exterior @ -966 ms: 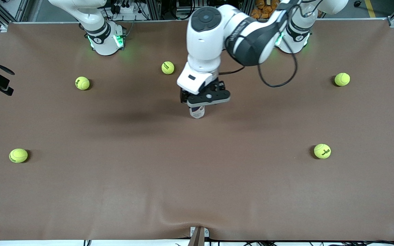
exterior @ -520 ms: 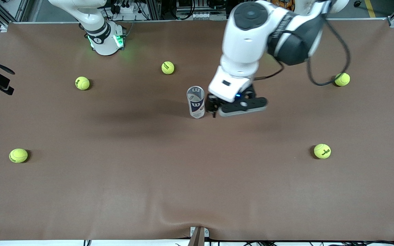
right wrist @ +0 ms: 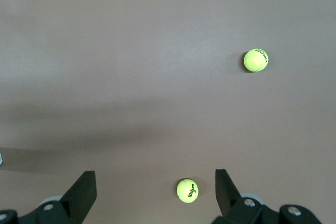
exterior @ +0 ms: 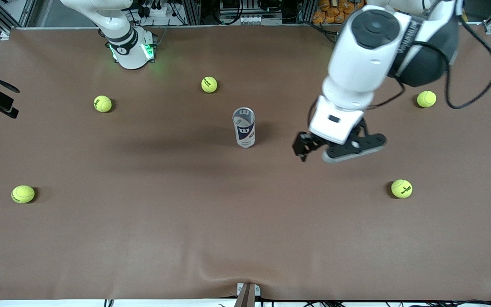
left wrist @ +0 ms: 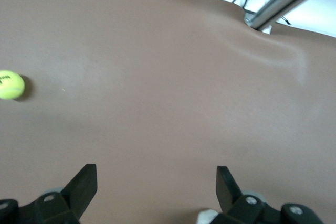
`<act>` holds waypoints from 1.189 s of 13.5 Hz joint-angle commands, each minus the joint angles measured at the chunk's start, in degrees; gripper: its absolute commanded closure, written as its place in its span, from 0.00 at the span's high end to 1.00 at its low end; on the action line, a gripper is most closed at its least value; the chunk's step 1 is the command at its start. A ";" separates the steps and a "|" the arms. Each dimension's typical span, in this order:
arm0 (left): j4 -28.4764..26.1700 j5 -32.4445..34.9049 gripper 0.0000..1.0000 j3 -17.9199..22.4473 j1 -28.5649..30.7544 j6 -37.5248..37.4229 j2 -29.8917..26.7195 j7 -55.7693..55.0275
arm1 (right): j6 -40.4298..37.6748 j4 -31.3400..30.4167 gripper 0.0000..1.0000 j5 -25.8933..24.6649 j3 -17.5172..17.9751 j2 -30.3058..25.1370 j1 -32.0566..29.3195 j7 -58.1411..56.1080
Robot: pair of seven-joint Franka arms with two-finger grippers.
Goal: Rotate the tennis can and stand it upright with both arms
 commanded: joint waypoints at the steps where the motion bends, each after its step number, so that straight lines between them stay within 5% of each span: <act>1: -1.00 0.76 1.00 -0.51 3.72 -0.75 -1.38 4.87 | -0.11 -0.08 1.00 -0.71 -0.03 -0.23 0.31 0.16; 7: -1.00 0.93 1.00 -1.12 9.61 -0.83 -1.64 9.89 | -0.19 -0.08 1.00 -0.71 -0.03 -0.23 0.31 0.16; 12: -1.53 0.76 1.00 -11.47 21.99 -3.99 -4.36 13.14 | -0.19 -0.08 1.00 -0.71 -0.03 -0.23 0.22 0.16; 16: -3.36 0.67 1.00 -12.46 26.40 -7.86 -7.43 20.23 | -0.19 -0.17 1.00 -0.71 -0.03 -0.14 0.22 0.16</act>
